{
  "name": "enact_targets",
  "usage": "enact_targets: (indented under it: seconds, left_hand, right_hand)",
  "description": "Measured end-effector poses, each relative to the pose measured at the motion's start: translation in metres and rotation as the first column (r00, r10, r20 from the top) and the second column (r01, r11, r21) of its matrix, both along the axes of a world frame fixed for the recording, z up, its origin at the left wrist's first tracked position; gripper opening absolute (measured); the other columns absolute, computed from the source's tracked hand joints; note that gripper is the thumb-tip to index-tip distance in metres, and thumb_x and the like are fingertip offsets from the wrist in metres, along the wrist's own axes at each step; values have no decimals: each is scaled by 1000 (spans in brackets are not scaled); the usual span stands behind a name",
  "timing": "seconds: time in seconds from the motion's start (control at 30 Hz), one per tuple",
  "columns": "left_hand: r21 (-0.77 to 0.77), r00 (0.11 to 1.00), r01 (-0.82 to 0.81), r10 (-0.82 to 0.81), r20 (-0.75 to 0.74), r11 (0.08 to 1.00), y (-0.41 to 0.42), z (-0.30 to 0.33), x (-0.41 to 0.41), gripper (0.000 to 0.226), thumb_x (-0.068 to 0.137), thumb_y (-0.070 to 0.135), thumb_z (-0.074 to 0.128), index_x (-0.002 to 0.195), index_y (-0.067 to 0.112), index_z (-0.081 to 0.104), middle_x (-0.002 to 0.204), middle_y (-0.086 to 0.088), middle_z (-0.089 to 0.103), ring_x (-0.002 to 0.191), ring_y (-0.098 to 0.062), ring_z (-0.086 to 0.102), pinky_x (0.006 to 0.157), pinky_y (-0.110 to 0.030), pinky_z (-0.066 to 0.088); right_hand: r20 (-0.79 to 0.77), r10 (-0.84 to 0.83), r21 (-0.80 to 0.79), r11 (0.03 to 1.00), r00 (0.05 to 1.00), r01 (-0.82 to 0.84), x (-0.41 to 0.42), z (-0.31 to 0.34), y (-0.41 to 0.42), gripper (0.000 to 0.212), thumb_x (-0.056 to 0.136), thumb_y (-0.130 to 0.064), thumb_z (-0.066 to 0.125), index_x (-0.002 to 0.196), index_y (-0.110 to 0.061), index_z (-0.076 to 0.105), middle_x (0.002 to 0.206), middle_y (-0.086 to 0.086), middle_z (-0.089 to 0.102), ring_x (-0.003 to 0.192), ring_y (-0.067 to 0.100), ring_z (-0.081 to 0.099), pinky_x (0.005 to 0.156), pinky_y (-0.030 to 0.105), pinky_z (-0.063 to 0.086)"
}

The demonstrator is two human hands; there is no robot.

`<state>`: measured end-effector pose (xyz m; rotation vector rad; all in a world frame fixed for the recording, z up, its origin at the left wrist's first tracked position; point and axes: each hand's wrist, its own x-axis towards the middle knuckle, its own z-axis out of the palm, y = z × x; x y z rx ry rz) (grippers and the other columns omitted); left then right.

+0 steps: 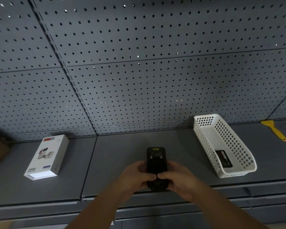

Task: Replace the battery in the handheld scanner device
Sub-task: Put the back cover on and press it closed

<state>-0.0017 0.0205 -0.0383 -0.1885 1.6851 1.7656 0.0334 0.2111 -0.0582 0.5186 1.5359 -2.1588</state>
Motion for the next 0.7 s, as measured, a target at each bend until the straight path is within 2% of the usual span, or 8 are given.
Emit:
enact_targets:
  seconds: [0.13, 0.23, 0.3, 0.4, 0.5, 0.57, 0.7]
  left_hand:
    - [-83, 999, 16, -20, -45, 996, 0, -3, 2, 48, 80, -12, 76, 120, 13, 67, 112, -8, 78, 103, -24, 75, 84, -34, 62]
    - [-115, 999, 4, -10, -53, 993, 0, -7, 4, 49, 78, -14, 77, 116, 15, 67, 106, -2, 79, 94, -16, 77, 75, -29, 62]
    - [-108, 998, -10, 4, -55, 994, 1, -7, 4, 42, 83, -8, 76, 119, 11, 66, 107, -4, 77, 90, -15, 77, 68, -25, 61]
    - [-111, 997, -60, 53, -64, 992, 4, -6, 4, 30, 92, 6, 73, 120, 9, 64, 109, -9, 76, 88, -18, 78, 68, -25, 62]
    - [-139, 991, -113, 102, -82, 984, 6, -10, 2, 28, 94, 20, 73, 119, 9, 67, 112, -13, 77, 99, -25, 77, 87, -41, 64]
    - [-142, 989, -130, 118, -89, 981, 7, -13, 2, 25, 94, 19, 73, 115, 7, 71, 109, -14, 79, 102, -28, 77, 97, -51, 60]
    - [-174, 985, -150, 131, -113, 973, 7, -18, 0, 16, 90, 12, 76, 104, 4, 74, 102, -18, 80, 98, -33, 77, 96, -57, 59]
  right_hand:
    - [-6, 29, 45, 999, 1000, -29, 1, -1, 1, 52, 86, 13, 69, 132, -11, 65, 124, 13, 78, 113, 33, 75, 94, 51, 62]
    - [-5, 44, 109, 993, 999, -43, 2, 1, 0, 55, 83, 13, 71, 130, -15, 65, 122, 10, 78, 112, 30, 75, 92, 50, 63]
    - [7, 17, 119, 993, 1000, -17, 2, 2, 0, 49, 85, 9, 71, 128, -16, 67, 118, 11, 79, 108, 31, 76, 90, 52, 64]
    - [11, -54, 99, 994, 998, 53, 2, 4, -5, 29, 96, -7, 68, 124, -15, 68, 117, 14, 80, 105, 32, 78, 90, 56, 63]
    - [-6, -81, 126, 989, 997, 82, 3, 7, -10, 23, 99, -12, 67, 122, -15, 66, 118, 13, 78, 105, 31, 78, 90, 58, 63]
    - [-12, -72, 149, 986, 997, 73, 3, 8, -13, 22, 100, -13, 66, 122, -16, 65, 118, 12, 78, 106, 31, 77, 89, 57, 63]
    - [-6, -52, 259, 964, 999, 52, 2, 6, -16, 20, 100, -16, 64, 119, -15, 69, 113, 12, 80, 103, 29, 78, 90, 52, 64]
